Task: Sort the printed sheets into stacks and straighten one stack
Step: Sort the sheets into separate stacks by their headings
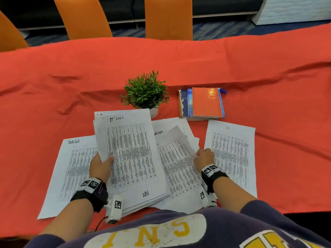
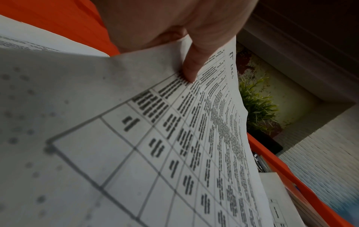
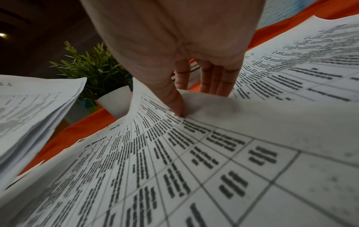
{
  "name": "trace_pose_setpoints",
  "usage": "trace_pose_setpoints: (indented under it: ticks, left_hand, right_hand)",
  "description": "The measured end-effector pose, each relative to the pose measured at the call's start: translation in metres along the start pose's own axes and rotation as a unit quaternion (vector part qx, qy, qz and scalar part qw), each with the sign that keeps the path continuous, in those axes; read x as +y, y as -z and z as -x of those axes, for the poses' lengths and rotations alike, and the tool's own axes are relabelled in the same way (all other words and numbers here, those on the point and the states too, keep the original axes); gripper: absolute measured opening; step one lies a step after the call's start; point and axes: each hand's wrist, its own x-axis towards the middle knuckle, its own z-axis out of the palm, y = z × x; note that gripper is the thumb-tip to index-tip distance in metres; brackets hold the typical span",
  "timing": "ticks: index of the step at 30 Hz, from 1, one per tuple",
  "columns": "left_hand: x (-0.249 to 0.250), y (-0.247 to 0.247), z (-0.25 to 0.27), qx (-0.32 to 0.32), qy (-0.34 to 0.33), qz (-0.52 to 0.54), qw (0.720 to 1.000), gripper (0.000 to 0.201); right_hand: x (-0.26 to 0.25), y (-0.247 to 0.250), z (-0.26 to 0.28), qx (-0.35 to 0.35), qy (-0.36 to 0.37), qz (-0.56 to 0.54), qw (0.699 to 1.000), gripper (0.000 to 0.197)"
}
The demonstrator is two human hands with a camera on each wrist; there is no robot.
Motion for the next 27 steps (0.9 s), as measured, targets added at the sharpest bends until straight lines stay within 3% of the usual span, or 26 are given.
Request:
trace_pose_setpoints:
  ticks: [6,14,18,21,24,27]
  left_hand:
    - [-0.002,0.01,-0.004,0.012,0.001,-0.006,1.0,0.039]
    - [-0.001,0.013,-0.009,0.011,-0.008,-0.011,1.0,0.039]
    - [-0.001,0.013,-0.01,0.006,-0.013,-0.015,1.0,0.039]
    - [-0.002,0.011,-0.01,0.001,-0.013,-0.014,1.0,0.039]
    - [-0.002,0.008,-0.01,-0.006,-0.02,-0.02,1.0,0.038]
    - [-0.002,0.002,-0.01,-0.017,-0.025,-0.012,0.999,0.038]
  right_hand:
    - [0.002,-0.004,-0.008,0.011,-0.016,-0.013,1.0,0.017]
    - [-0.005,0.001,-0.004,0.028,0.024,-0.003,0.999,0.019]
    - [-0.006,-0.001,-0.004,0.019,0.066,-0.058,0.996,0.029]
    - [-0.01,0.004,-0.001,0.002,0.051,-0.103,0.993,0.03]
    - [-0.011,0.012,0.001,-0.008,0.026,-0.152,0.988,0.047]
    - [-0.005,0.022,-0.003,0.007,0.028,-0.112,0.993,0.034]
